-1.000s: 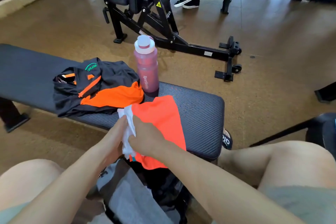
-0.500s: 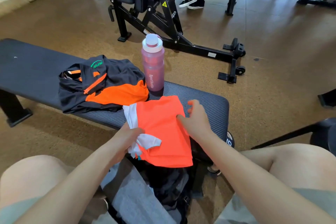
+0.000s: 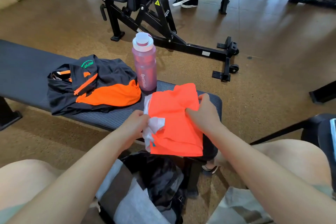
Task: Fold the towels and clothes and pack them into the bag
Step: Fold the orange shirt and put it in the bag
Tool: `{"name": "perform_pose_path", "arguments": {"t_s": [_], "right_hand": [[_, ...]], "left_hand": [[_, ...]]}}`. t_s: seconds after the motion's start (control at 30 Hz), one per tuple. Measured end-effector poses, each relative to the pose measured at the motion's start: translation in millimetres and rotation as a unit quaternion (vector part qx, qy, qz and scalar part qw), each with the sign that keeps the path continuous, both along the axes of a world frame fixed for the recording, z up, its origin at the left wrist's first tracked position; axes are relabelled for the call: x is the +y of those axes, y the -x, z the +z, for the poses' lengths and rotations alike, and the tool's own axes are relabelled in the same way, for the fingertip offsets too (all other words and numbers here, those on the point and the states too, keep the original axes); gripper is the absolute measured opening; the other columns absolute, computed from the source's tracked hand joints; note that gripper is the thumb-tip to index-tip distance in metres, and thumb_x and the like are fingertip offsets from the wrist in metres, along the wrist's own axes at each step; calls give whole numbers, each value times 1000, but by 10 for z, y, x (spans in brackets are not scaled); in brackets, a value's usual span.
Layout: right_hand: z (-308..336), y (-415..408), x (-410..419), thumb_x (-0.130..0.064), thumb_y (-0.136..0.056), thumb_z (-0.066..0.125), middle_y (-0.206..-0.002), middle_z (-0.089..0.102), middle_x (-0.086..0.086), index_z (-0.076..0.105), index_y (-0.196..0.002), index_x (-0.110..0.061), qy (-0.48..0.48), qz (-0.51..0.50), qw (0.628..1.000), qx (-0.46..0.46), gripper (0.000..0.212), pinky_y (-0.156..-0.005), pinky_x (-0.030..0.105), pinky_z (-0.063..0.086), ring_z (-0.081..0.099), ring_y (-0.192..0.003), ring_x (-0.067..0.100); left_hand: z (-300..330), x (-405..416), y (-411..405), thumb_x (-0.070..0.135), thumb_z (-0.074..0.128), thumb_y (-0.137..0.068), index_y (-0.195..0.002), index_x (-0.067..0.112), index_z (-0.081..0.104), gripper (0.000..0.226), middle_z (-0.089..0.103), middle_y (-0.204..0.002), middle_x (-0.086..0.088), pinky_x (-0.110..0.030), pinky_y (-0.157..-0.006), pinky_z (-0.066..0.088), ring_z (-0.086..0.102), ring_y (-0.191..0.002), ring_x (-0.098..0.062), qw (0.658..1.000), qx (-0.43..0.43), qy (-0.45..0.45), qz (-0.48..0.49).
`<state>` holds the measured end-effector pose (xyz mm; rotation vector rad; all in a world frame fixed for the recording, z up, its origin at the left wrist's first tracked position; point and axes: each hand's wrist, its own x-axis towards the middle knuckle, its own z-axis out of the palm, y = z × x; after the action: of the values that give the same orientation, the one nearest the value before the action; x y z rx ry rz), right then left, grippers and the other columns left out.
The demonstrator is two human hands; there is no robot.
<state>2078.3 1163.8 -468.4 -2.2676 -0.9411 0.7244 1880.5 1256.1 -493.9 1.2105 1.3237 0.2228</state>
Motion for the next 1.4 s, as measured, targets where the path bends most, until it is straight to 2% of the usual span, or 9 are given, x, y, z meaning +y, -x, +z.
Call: {"name": "perform_pose_path", "arguments": {"t_s": [0.1,0.23,0.63,0.77,0.93,1.07,1.2,1.3,1.4], "right_hand": [[-226,159,-116,-54,-92,59,-140,35,20,16,-158,-11,101,84,982,-136,90,-109,47,36,39,-131,40],[-455,428,-225,-63,-98,33,-162,11,30,12,-162,-19,122,157,940,-277,81,-115,50,23,21,-145,41],[-479,257,-188,-68,-86,0,-170,2,18,10,-163,-26,107,277,904,-307,88,-126,52,-1,-5,-157,32],[-569,238,-117,-71,-85,0,-170,4,16,10,-163,-32,109,268,915,-282,88,-126,54,0,-4,-157,31],[-577,196,-63,-69,-87,-2,-171,3,12,9,-162,-35,112,289,905,-290,83,-125,54,-2,-3,-157,31],[-509,121,-25,-62,-98,37,-167,18,13,26,-159,-31,66,228,946,-221,70,-126,49,10,12,-155,30],[-319,-37,-30,-41,-82,76,-141,43,12,36,-147,-16,26,-12,999,-15,80,-108,41,38,44,-132,34],[-278,-139,5,-34,-74,87,-128,56,10,44,-130,-11,97,-72,983,141,74,-100,41,47,55,-121,32],[-282,-146,27,-18,-67,89,-109,66,9,58,-101,-15,54,-105,969,215,47,-94,46,55,63,-104,30]], "left_hand": [[-22,24,-22,38,60,-85,-127,13,44,51,51,-103,-3,-46,-97,52,55,-101,-27,993,93,-66,-16],[0,-56,-40,57,67,-88,-141,15,29,78,46,-123,-3,-39,-93,45,53,-114,-27,983,126,-106,-77],[-76,-164,190,0,65,-77,-115,20,27,57,49,-96,-9,-35,-62,39,54,-85,-29,957,141,-199,-161],[-68,-71,168,11,52,-93,-125,19,27,42,57,-93,-9,-42,-76,46,60,-86,-32,967,129,-189,-110],[-124,-33,-1,25,54,-100,-142,18,29,50,49,-125,-12,-39,-84,38,52,-113,-34,953,125,-246,-123],[-198,18,-5,-4,37,-88,-134,26,36,55,47,-95,-15,-40,-71,36,51,-93,-39,932,156,-281,-168],[-99,41,-27,10,53,-97,-118,19,29,34,51,-95,-11,-36,-62,33,52,-86,-31,977,94,-182,-57],[-46,34,-42,39,83,-80,-124,7,30,75,54,-116,-10,-38,-78,49,60,-100,-26,997,60,-26,28],[-8,26,-23,34,94,-55,-125,-5,52,90,73,-103,-24,-55,-82,61,75,-89,-37,994,21,94,47]]}}
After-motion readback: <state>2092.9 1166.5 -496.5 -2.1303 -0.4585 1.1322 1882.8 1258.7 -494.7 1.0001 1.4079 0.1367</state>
